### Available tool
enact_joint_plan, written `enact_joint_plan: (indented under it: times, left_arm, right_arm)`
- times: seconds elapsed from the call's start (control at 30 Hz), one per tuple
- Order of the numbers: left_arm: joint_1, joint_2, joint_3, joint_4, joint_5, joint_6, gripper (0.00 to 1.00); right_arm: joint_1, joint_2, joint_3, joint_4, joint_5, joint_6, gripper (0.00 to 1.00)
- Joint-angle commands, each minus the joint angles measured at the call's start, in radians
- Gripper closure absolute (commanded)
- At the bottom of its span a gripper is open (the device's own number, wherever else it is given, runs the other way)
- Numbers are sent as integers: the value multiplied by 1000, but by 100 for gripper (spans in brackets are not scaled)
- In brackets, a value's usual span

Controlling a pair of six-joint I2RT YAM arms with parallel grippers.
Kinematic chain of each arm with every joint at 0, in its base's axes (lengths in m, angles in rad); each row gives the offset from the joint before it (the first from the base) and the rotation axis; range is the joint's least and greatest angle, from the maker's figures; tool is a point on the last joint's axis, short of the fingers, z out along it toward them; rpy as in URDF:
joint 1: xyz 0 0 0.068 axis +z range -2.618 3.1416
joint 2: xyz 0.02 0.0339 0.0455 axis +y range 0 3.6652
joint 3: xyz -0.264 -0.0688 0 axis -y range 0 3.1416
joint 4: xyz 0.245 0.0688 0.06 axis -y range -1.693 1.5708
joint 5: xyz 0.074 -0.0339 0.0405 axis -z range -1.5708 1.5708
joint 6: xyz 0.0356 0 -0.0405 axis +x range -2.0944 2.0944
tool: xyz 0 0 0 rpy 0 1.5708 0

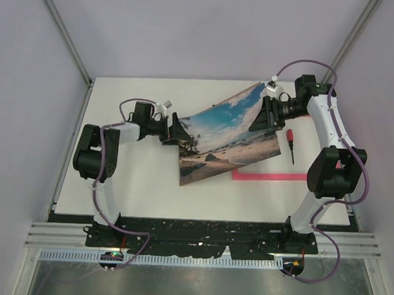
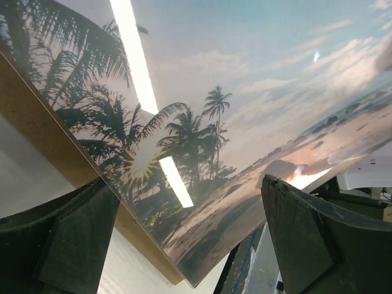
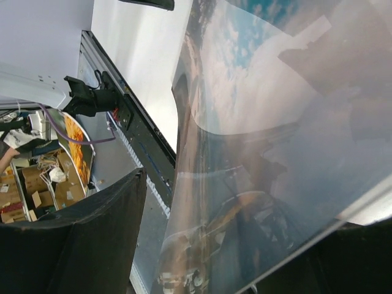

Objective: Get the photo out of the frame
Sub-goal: Adjust the photo frame at the center of the board.

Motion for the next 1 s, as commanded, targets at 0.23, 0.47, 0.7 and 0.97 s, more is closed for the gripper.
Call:
enact_joint_plan:
  times: [0.23, 0.47, 0.7, 0.97]
  left_arm:
    - [28, -15, -66, 512, 209, -316, 0]
    - [28, 81, -97, 1014, 284, -675, 0]
    - [27, 183, -65, 1298, 298, -932, 0]
    - [13, 114, -79, 1041, 285, -711, 0]
  right_arm:
    - [-99, 22, -30, 51, -44, -67, 33]
    - [-113, 54, -72, 76, -74, -96, 33]
    - [-159, 92, -49, 77, -64, -106, 32]
    - [-163, 107, -64, 135, 32, -77, 32]
